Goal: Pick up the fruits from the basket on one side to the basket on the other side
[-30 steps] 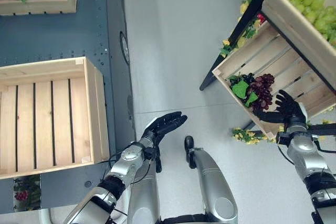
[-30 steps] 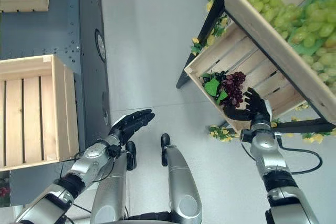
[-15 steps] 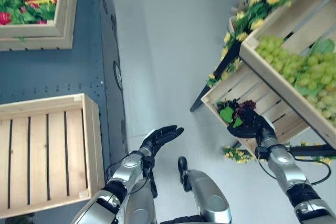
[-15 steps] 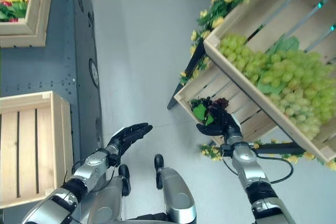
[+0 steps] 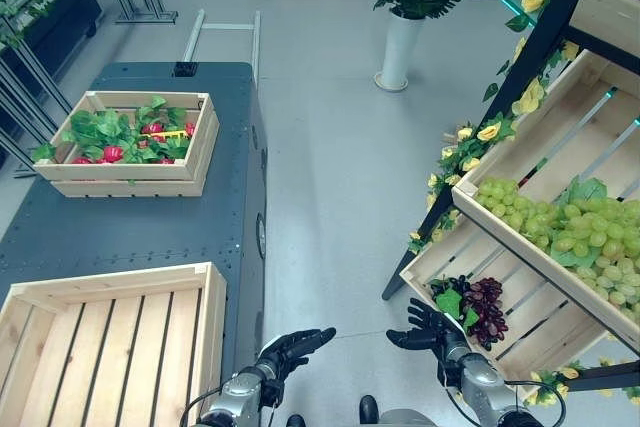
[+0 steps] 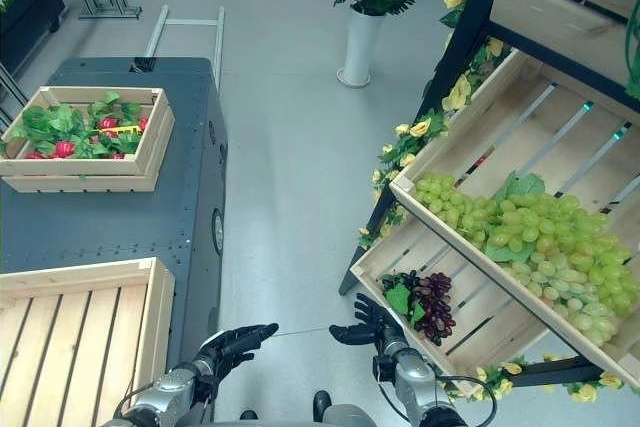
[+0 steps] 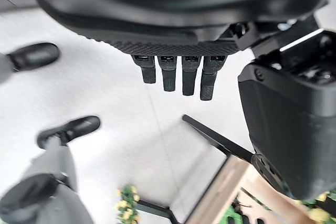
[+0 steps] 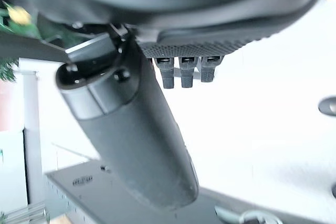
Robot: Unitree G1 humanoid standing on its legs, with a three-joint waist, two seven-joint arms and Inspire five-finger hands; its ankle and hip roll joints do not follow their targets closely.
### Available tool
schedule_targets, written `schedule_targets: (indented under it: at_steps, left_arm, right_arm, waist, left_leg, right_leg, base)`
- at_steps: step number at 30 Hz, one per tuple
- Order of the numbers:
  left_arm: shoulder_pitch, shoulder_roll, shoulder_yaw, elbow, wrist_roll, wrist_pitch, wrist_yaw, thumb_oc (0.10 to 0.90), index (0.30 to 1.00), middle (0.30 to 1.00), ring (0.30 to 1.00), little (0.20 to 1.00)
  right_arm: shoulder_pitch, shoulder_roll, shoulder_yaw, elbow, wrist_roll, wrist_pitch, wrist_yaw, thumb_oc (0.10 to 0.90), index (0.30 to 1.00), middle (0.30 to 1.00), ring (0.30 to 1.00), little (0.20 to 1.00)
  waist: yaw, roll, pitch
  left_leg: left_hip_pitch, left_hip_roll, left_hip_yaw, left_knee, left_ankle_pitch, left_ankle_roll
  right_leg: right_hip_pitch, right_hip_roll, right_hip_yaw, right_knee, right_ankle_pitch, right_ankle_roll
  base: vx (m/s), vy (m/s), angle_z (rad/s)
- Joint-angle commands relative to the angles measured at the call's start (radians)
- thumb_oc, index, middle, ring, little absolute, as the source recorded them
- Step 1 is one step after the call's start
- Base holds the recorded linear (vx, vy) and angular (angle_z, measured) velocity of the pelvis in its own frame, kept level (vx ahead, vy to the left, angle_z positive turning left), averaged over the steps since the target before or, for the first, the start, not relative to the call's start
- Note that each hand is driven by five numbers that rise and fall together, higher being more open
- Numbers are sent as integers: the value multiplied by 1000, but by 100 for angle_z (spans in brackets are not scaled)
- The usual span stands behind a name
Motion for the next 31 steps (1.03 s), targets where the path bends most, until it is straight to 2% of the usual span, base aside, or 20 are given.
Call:
schedule_targets:
  at_steps: [1, 9, 11, 21, 31]
  left_arm:
    - [-53, -44, -3, 41, 106, -80, 37, 800, 900, 900, 900, 900]
    - [-22, -79, 4, 99, 197, -90, 135, 800, 900, 900, 900, 900]
    - [-19, -85, -1, 105, 211, -85, 141, 800, 900, 900, 900, 900]
    - [-20, -81, -38, 121, 279, -71, 147, 800, 900, 900, 900, 900]
    - [-12, -72, -34, 118, 279, -74, 137, 800, 900, 900, 900, 900]
  right_arm:
    - [-73, -1, -33, 55, 3, -112, 20, 800, 900, 900, 900, 900]
    - [-38, 64, 10, 199, -46, -58, 46, 800, 900, 900, 900, 900]
    - [-35, 67, 20, 226, -62, -63, 59, 800, 900, 900, 900, 900]
    - [-48, 58, 85, 300, -198, -50, 79, 800, 900, 900, 900, 900]
    - [-41, 67, 86, 317, -191, -41, 71, 800, 900, 900, 900, 900]
  waist:
    - [1, 10, -56]
    - [-3, 38, -78]
    - [-1, 40, -80]
    - [14, 42, -85]
    - [22, 39, -82]
  left_leg:
    - [-55, -28, 3, -13, -31, -1]
    - [-28, -26, 12, -13, -38, 10]
    - [-26, -26, 9, -13, -39, 11]
    - [-12, -28, -7, -13, -44, 16]
    - [-4, -31, -21, -13, -44, 21]
  right_leg:
    - [-24, 23, 12, -33, 41, -8]
    - [2, 28, 12, -23, 14, -24]
    - [7, 27, 9, -25, 12, -25]
    - [30, 25, -7, -29, 5, -26]
    - [41, 26, -16, -23, 0, -27]
  base:
    - [0, 0, 0]
    - [40, -4, -1]
    - [22, -4, 0]
    - [0, 0, 0]
    - [3, -1, 1]
